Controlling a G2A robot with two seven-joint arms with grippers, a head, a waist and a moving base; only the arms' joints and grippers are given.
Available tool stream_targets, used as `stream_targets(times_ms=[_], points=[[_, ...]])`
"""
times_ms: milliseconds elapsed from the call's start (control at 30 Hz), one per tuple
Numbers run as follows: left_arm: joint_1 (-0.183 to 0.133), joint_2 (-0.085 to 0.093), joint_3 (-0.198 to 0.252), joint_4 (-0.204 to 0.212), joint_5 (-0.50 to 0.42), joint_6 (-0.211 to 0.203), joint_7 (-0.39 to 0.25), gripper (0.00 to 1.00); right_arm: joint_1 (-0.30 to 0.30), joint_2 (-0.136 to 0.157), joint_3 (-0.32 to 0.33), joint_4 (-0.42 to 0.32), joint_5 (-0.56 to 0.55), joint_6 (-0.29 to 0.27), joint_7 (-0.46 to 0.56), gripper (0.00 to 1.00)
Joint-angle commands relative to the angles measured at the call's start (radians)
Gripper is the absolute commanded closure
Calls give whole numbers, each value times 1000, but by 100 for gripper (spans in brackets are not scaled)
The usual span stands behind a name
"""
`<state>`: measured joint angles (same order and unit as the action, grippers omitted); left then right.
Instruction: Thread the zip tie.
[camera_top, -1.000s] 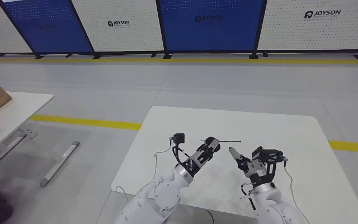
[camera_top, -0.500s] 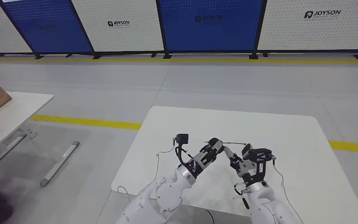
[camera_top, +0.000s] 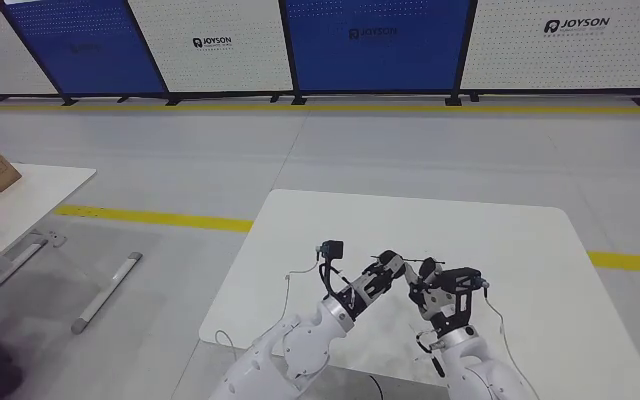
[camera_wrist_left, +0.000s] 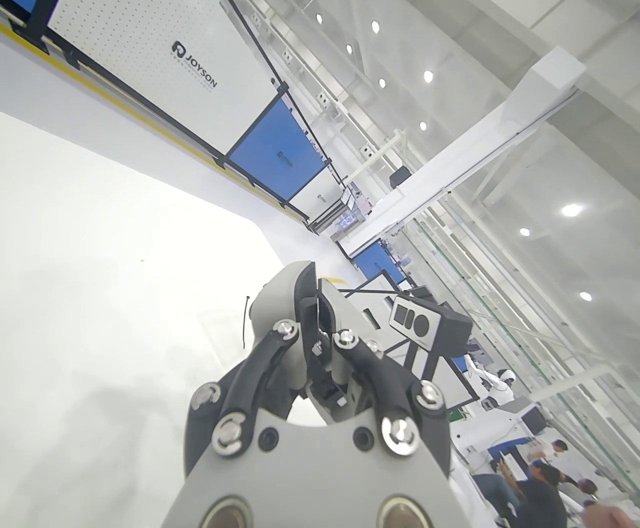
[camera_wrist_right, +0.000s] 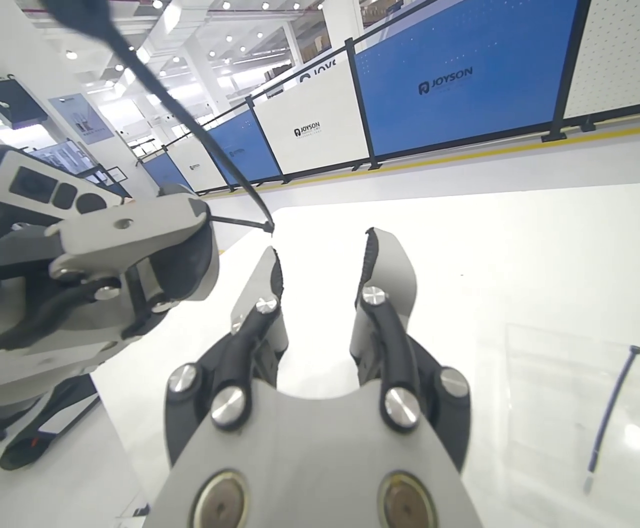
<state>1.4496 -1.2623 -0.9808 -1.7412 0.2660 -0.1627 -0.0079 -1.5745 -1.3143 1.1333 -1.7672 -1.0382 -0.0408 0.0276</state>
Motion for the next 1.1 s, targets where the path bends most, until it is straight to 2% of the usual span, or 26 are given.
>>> stream_targets(times_ms=[0,33,433,733,833,1067], points=[[-2,0,3,2,4,14,-9,100,-1,0,0,-1,-1,-2,-2,69],[-3,-1,4,2,4,19,-10,100,-2,0,0,-2,0,-2,-3,73],[-13,-6,20,3,22,63,-8,100,-4,0,2,-4,1,-12,-6,71],[-21,-10,31,8,28,104,-9,100,-5,0,11,-8,13,-18,1,75],[-23,-12,34,6,30,114,-9,100,-4,1,15,-7,15,-19,5,80],[-28,-16,45,2,32,135,-10,100,3,1,22,-6,19,-25,16,84]])
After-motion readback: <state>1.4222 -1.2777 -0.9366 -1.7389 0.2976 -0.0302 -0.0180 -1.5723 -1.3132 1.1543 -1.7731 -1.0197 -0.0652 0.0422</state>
